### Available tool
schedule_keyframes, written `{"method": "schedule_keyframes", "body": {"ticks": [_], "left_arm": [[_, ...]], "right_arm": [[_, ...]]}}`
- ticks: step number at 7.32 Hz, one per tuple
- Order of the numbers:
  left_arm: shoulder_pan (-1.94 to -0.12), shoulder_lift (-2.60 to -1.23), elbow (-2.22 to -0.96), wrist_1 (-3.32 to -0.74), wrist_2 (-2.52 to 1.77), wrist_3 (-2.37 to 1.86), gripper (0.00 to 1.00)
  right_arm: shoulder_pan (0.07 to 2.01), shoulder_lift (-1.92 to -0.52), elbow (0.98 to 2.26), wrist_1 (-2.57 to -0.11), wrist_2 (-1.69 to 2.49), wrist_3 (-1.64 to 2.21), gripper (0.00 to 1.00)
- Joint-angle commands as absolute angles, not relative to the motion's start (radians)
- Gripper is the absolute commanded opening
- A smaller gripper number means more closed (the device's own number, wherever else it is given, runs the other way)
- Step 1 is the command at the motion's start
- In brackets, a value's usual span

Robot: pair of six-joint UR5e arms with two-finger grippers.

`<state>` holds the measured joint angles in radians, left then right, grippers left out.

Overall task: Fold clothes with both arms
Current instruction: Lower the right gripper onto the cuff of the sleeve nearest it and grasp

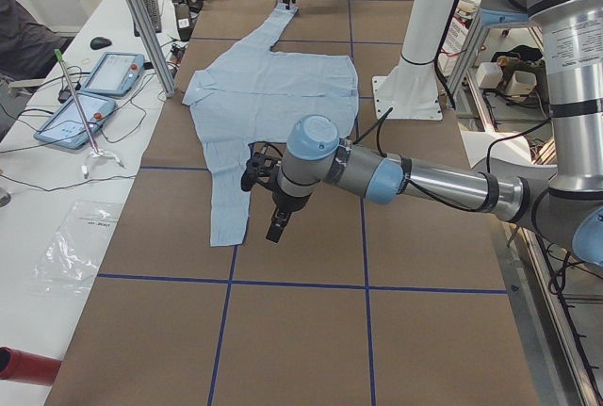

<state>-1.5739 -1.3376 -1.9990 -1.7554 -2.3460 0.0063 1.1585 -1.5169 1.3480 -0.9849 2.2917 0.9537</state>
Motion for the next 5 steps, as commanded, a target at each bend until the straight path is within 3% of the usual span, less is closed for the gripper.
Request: {"method": "schedule_keyframes", "body": {"ticks": [1, 2, 3, 4, 5], "left_arm": [[-1.574, -1.338, -2.009, -1.753, -2.345, 0.005, 1.0], [-1.574, -1.339, -2.01, -1.753, -2.345, 0.005, 1.0], [-1.574, -1.339, -2.011, -1.753, -2.345, 0.002, 1.0], [-1.574, -1.339, -2.017, -1.749, -2.345, -0.003, 1.0], [-1.574, -1.338, -2.022, -1.746, -2.345, -0.003, 1.0]], "right_arm": [[1.158, -1.517, 1.33, -0.983, 2.292, 0.953, 0.77], [1.158, -1.517, 1.331, -0.985, 2.292, 0.956, 0.68], [1.158, -1.52, 1.331, -0.985, 2.292, 0.957, 0.4], [1.16, -1.525, 1.331, -0.983, 2.292, 0.956, 0.0], [1.161, -1.526, 1.344, -0.985, 2.295, 0.96, 0.0]]}}
